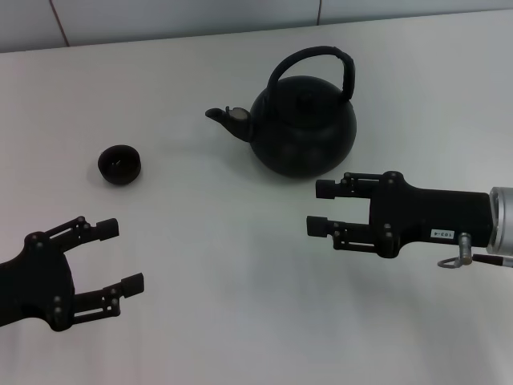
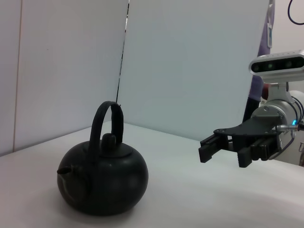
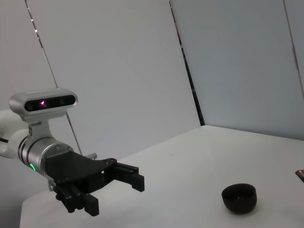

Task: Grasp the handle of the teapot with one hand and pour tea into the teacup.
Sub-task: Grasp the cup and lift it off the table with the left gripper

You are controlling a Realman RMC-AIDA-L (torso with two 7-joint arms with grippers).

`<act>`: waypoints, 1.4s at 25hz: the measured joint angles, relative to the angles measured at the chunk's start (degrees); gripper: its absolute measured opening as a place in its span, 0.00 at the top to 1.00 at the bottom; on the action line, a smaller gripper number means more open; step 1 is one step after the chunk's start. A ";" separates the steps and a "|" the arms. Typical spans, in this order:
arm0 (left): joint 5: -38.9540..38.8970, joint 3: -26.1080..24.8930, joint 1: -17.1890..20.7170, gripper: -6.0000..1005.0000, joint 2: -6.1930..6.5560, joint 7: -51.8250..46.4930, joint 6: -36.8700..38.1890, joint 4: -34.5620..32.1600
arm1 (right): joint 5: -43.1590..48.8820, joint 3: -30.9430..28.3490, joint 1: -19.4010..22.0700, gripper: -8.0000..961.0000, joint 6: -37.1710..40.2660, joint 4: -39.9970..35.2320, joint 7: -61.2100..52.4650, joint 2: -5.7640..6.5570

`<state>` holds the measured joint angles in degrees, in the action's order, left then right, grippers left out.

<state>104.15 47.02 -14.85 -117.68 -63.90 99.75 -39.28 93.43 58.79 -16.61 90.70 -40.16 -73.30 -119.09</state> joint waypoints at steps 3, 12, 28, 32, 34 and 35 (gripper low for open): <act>0.00 0.00 0.00 0.14 0.00 0.00 0.00 0.00 | 0.00 0.02 0.00 0.34 0.00 0.00 0.00 0.00; -0.01 -0.25 0.00 0.14 -0.01 0.03 -0.01 0.00 | -0.01 0.09 0.01 0.34 0.00 0.00 0.12 0.00; -15.39 -5.36 -5.12 0.14 -1.19 21.18 -18.44 20.22 | -0.65 0.01 -0.74 0.34 0.00 0.03 0.41 -0.22; -16.89 -5.36 -5.82 0.14 -1.25 24.31 -19.77 22.54 | -1.30 0.04 -0.96 0.34 0.00 0.04 0.43 -0.31; -21.67 -5.44 -7.74 0.14 -1.37 33.53 -23.90 29.00 | -1.50 0.03 -1.17 0.34 0.00 0.10 0.44 -0.32; -23.46 -5.57 -8.67 0.14 -1.40 36.04 -25.41 31.27 | -1.50 -0.01 -1.25 0.34 0.00 0.10 0.44 -0.32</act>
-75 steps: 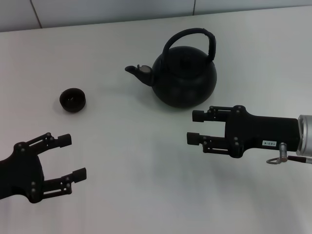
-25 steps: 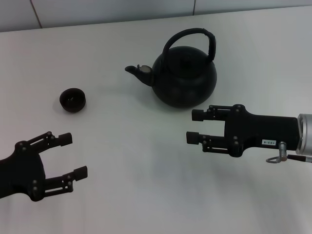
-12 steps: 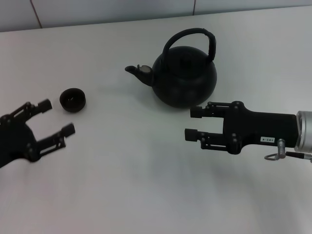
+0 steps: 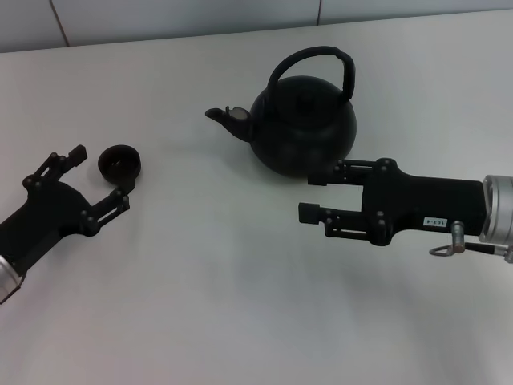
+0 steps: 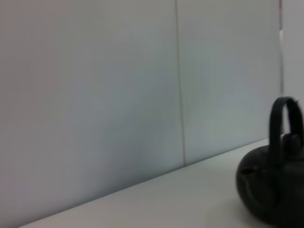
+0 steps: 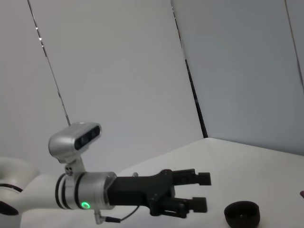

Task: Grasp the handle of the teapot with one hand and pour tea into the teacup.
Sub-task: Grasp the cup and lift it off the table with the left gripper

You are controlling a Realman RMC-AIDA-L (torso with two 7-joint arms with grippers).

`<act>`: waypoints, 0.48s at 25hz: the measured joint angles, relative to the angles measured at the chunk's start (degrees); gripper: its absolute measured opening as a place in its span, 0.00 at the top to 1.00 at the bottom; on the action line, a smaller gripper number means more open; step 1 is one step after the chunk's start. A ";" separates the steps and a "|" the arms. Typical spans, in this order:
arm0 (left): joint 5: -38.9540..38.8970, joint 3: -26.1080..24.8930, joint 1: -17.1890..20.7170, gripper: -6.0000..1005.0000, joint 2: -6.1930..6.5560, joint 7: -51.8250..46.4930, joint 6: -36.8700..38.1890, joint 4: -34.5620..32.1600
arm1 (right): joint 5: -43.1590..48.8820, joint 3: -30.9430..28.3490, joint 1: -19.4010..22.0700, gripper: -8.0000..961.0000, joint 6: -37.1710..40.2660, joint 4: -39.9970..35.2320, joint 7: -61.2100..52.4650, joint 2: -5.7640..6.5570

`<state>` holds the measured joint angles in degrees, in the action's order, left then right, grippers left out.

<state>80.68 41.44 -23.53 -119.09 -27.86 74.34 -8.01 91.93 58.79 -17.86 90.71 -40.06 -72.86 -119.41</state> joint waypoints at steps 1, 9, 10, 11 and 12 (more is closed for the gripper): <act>-0.95 -0.09 -0.52 0.14 -0.02 1.22 -0.77 1.09 | 0.00 -0.02 -0.05 0.34 0.00 0.01 0.00 -0.01; -9.00 -0.85 -2.80 0.14 -0.11 2.27 -7.58 5.34 | 0.00 -0.02 -0.25 0.34 -0.06 0.07 0.00 -0.04; -9.03 -0.86 -2.87 0.14 -0.11 2.28 -7.94 5.38 | 0.00 -0.01 -0.25 0.34 -0.06 0.07 0.00 -0.04; -9.03 -0.82 -2.89 0.14 -0.11 2.29 -8.28 5.42 | 0.00 0.00 -0.25 0.34 -0.07 0.07 0.00 -0.04; -8.96 -0.72 -2.90 0.14 -0.11 2.30 -8.40 5.44 | -0.01 0.01 -0.25 0.34 -0.08 0.09 0.00 -0.04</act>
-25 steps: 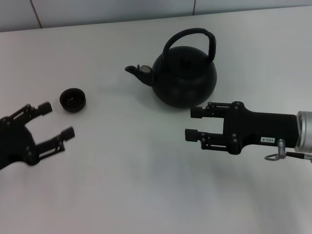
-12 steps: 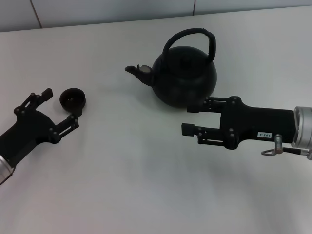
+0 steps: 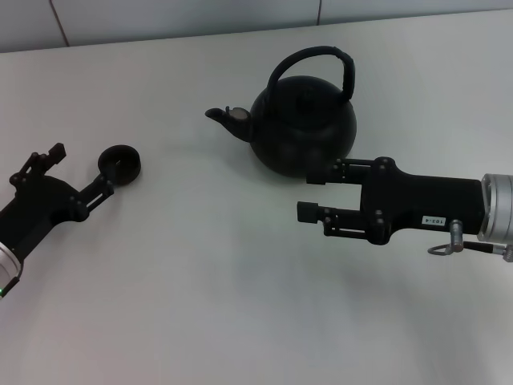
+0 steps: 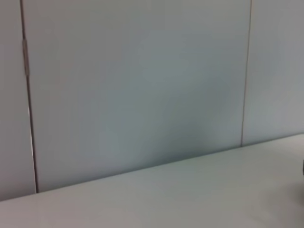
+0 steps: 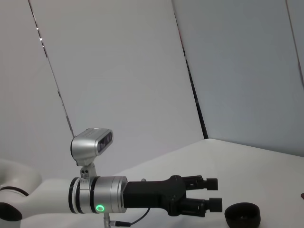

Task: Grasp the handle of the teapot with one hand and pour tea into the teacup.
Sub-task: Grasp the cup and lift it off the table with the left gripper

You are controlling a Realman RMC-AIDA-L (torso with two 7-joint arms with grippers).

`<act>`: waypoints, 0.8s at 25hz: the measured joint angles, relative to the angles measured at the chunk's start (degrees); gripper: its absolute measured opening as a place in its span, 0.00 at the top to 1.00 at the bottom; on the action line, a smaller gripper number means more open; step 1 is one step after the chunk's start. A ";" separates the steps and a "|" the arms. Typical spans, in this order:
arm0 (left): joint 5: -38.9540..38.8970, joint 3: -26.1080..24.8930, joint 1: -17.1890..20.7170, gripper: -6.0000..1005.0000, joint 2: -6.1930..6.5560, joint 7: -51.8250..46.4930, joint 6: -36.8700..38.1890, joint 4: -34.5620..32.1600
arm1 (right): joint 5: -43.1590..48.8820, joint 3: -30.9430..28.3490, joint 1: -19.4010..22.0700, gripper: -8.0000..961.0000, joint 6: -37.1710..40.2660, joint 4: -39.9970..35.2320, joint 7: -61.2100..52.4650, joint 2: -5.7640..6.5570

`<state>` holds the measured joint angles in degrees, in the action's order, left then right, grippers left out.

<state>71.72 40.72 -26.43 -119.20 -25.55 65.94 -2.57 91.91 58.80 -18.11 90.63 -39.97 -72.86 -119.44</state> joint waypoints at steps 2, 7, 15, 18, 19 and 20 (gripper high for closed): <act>0.28 0.28 -0.05 0.14 0.01 0.06 -0.42 0.06 | -0.04 0.00 -0.03 0.34 -0.01 0.04 0.00 0.00; 1.89 0.38 -0.25 0.14 0.02 0.10 -0.78 0.13 | -0.07 0.00 -0.33 0.34 -0.02 0.06 -0.01 0.00; 2.51 0.44 -1.23 0.14 0.02 0.12 -1.23 0.28 | -0.12 0.01 -0.73 0.34 -0.02 0.06 -0.11 -0.02; 2.56 0.95 -1.77 0.14 0.02 0.10 -1.87 0.29 | -0.59 0.12 -0.77 0.34 -0.02 0.23 -0.11 -0.06; 2.56 1.06 -1.94 0.14 0.02 0.09 -2.15 0.29 | -0.69 0.13 -0.78 0.34 -0.01 0.37 -0.11 -0.07; 2.56 1.06 -1.94 0.14 0.02 0.09 -2.15 0.29 | -0.73 0.11 -0.78 0.34 -0.01 0.53 -0.11 -0.07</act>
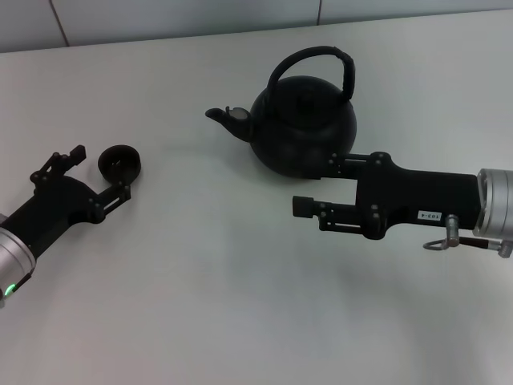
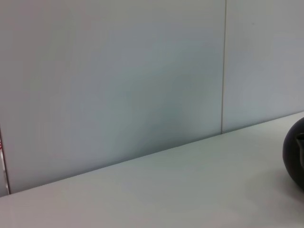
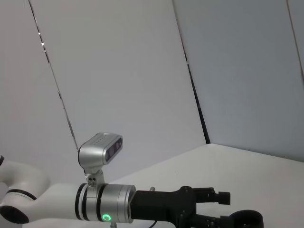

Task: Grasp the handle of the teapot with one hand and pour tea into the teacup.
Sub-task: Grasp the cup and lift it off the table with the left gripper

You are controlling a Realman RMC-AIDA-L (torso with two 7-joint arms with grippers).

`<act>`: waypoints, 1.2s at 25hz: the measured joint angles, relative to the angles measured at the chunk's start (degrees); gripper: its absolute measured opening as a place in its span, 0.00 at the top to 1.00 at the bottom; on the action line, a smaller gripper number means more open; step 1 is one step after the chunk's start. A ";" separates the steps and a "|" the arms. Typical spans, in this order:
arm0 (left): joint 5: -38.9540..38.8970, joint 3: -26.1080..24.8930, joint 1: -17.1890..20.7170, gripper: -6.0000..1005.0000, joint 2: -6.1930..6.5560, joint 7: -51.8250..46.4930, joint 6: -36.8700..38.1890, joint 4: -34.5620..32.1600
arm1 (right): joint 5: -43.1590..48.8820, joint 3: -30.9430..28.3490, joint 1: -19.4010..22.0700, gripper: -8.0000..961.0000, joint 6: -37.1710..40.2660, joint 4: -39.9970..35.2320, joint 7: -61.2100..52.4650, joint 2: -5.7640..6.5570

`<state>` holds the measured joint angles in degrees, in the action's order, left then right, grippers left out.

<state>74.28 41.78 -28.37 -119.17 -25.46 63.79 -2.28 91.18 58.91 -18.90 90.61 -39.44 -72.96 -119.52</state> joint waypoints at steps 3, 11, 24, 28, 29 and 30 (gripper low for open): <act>0.00 0.12 -0.35 0.14 0.00 -0.01 -0.66 -0.01 | -0.02 -0.03 0.00 0.34 0.00 0.20 0.00 -0.01; -0.01 0.85 -1.03 0.14 0.00 -0.02 -2.49 -0.03 | -0.56 0.10 0.00 0.34 0.00 0.53 0.03 -0.01; -0.02 2.27 -2.06 0.14 0.00 0.04 -2.94 -0.01 | -0.58 0.17 -0.18 0.34 0.00 0.58 0.09 -0.02; -0.02 2.32 -2.28 0.14 0.00 0.05 -3.26 -0.01 | -0.58 0.17 -0.18 0.34 0.00 0.59 0.10 -0.01; -0.02 2.34 -2.30 0.14 0.00 0.06 -3.34 -0.01 | -0.58 0.20 -0.17 0.34 0.00 0.59 0.10 -0.01; -0.02 2.34 -2.30 0.14 0.00 0.06 -3.36 -0.01 | -0.58 0.20 -0.17 0.34 0.00 0.59 0.10 -0.01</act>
<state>74.26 44.12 -30.68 -119.17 -25.40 60.43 -2.28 90.61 59.11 -19.07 90.62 -38.84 -72.86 -119.53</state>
